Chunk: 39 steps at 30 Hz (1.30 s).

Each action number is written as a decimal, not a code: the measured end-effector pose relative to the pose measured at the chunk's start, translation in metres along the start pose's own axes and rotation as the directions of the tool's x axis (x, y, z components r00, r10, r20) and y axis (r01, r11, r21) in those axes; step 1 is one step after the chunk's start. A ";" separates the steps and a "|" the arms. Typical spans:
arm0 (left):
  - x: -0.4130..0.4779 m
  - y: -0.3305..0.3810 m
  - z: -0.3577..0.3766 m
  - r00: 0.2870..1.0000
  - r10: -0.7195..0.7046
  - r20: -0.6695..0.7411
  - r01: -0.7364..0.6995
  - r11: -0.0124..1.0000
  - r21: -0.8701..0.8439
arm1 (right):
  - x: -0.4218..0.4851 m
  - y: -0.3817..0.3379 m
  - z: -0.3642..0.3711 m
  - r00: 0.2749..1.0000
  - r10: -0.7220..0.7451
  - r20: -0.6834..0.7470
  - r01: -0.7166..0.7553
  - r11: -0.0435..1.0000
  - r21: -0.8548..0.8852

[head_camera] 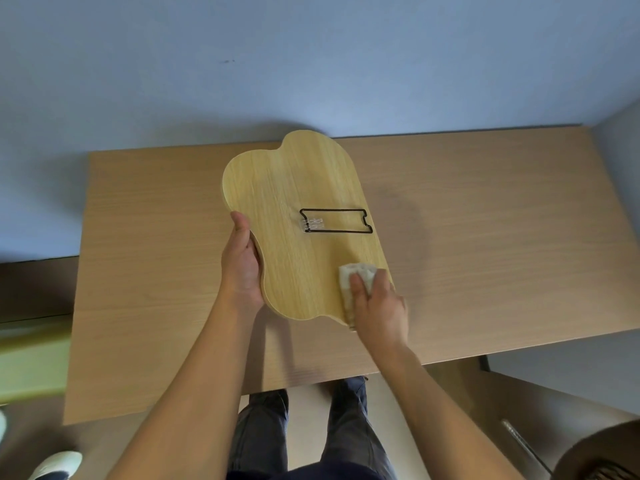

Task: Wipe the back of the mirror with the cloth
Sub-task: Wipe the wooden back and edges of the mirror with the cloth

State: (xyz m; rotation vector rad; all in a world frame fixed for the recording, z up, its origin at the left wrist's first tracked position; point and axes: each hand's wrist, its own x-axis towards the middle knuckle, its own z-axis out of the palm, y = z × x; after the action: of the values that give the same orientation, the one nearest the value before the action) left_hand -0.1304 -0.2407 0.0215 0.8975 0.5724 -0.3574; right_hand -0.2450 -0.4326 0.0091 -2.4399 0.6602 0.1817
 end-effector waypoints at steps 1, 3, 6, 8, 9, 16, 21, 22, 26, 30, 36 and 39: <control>0.000 -0.001 -0.001 1.000 -0.002 0.005 0.002 1.000 -0.009 | 0.005 0.013 -0.004 0.999 0.031 -0.015 -0.031 1.000 -0.002; -0.002 -0.004 -0.001 1.000 -0.008 0.014 0.008 1.000 -0.029 | 0.015 0.035 -0.008 0.996 0.080 -0.040 -0.081 0.997 -0.016; -0.002 -0.006 -0.001 0.999 -0.015 0.033 0.017 0.998 -0.060 | 0.028 0.057 -0.014 0.987 0.147 -0.069 -0.153 0.984 -0.087; -0.001 -0.006 -0.002 0.999 -0.018 0.035 0.020 0.998 -0.060 | 0.036 0.060 -0.022 0.971 0.205 -0.120 -0.216 0.972 -0.090; 0.000 -0.006 -0.003 0.999 -0.019 0.033 0.021 0.998 -0.053 | 0.038 0.055 -0.027 0.961 0.229 -0.156 -0.239 0.970 -0.048; 0.000 -0.005 0.002 0.998 -0.035 0.047 0.040 0.993 -0.108 | 0.000 -0.082 0.002 0.972 -0.233 0.020 0.219 0.939 0.265; -0.001 -0.003 0.004 0.999 -0.020 0.044 0.024 0.996 -0.088 | 0.019 -0.067 0.009 0.984 -0.176 0.034 0.165 0.964 0.209; -0.001 -0.003 0.003 0.999 -0.012 0.032 0.015 0.997 -0.076 | 0.027 -0.053 0.007 0.994 -0.106 0.032 0.098 0.976 0.195; -0.002 -0.004 0.001 0.999 -0.026 0.041 0.030 0.996 -0.089 | 0.060 0.012 -0.010 0.996 0.091 -0.013 -0.088 0.987 0.133; 0.000 -0.004 0.000 0.999 -0.016 0.046 0.020 0.996 -0.083 | 0.073 0.036 -0.034 0.981 0.192 -0.038 -0.186 0.973 0.135; 0.002 -0.004 0.000 0.998 0.003 0.056 0.003 0.994 -0.105 | 0.023 -0.073 -0.016 0.986 -0.156 0.051 0.131 0.935 0.328; 0.002 -0.003 0.002 0.994 -0.017 0.105 0.031 0.991 -0.132 | 0.007 -0.097 0.002 0.954 -0.296 0.050 0.279 0.936 0.213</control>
State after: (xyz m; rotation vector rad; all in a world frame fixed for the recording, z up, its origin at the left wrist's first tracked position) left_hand -0.1300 -0.2443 0.0192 0.7389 0.5053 -0.3809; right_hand -0.1907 -0.3671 0.0556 -2.2837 0.2644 0.0897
